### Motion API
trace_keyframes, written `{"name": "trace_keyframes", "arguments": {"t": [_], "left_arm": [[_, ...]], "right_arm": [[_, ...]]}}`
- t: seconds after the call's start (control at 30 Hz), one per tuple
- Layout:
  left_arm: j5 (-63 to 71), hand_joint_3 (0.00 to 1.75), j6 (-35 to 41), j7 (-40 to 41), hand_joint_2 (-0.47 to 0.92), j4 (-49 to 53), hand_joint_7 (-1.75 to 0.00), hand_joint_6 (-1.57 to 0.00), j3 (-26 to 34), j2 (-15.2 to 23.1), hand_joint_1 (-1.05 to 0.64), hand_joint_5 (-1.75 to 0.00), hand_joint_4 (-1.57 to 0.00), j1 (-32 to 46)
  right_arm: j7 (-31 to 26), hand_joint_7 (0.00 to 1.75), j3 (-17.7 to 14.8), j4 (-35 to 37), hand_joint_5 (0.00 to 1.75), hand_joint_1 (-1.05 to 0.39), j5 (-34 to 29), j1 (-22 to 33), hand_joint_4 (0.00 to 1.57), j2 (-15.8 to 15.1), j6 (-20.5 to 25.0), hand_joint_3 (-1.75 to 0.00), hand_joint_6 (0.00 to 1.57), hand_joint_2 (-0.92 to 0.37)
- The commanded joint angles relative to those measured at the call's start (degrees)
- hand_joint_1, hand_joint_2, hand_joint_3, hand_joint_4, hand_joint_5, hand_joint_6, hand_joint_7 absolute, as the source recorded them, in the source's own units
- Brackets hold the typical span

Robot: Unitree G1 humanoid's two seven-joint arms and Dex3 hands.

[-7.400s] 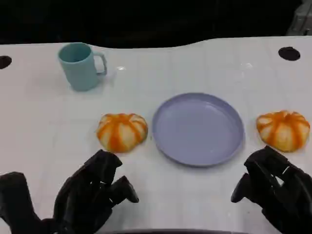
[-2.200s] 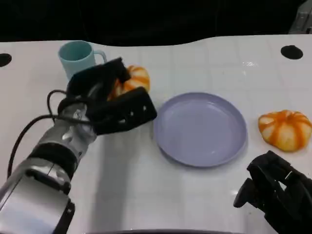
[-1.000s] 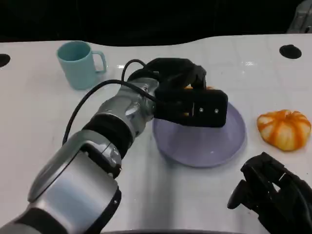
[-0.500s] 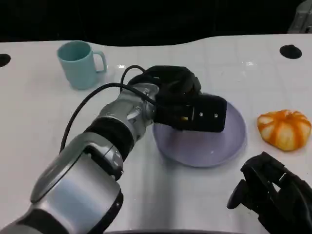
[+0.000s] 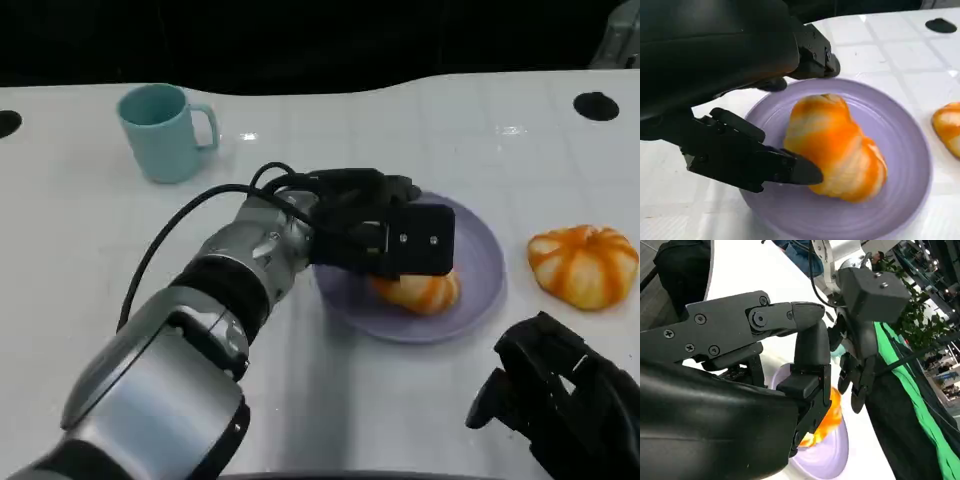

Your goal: Grasp the bread from the table and place it into the plate.

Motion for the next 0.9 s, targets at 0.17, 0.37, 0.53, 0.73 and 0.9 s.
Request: {"name": "trace_keyframes", "arguments": {"t": [0.17,0.37,0.53,0.73,0.9], "left_arm": [[0.0,0.45,0.6,-2.0,0.92,-0.2,0.0,0.0,-0.2,1.5,-0.9,0.0,0.0,-0.8],[-3.3,0.49,-1.4,-1.8,0.92,-1.5,0.0,0.0,3.1,2.7,-0.94,0.0,0.0,0.2],[-10.8,0.43,-6.6,-4.1,0.92,-3.7,-0.04,-0.1,10.0,4.8,-0.87,-0.03,-0.06,3.0],[-20.3,0.44,-10.6,-13.2,0.92,-6.3,-0.06,-0.15,17.5,6.3,-0.84,-0.08,-0.14,6.6],[-30.7,0.41,-11.4,-19.4,0.92,-11.3,-0.1,-0.25,25.4,6.1,-0.82,-0.16,-0.25,12.1]], "right_arm": [[0.0,1.47,-0.6,-0.5,1.75,-0.5,0.4,-0.1,0.61,-0.7,-0.1,-0.18,0.56,-0.92],[0.7,1.48,-0.9,-0.1,1.75,-0.5,0.5,-0.2,0.62,-0.9,-0.5,-0.19,0.56,-0.92],[1.1,1.5,-1.2,0.2,1.75,-0.51,0.5,-0.4,0.62,-1.0,-0.4,-0.18,0.56,-0.92],[1.2,1.52,-1.2,0.4,1.75,-0.52,0.3,-0.6,0.63,-1.2,-0.4,-0.17,0.56,-0.92],[0.9,1.53,-1.3,0.5,1.75,-0.51,0.5,-0.7,0.63,-1.1,-0.1,-0.19,0.56,-0.92]]}}
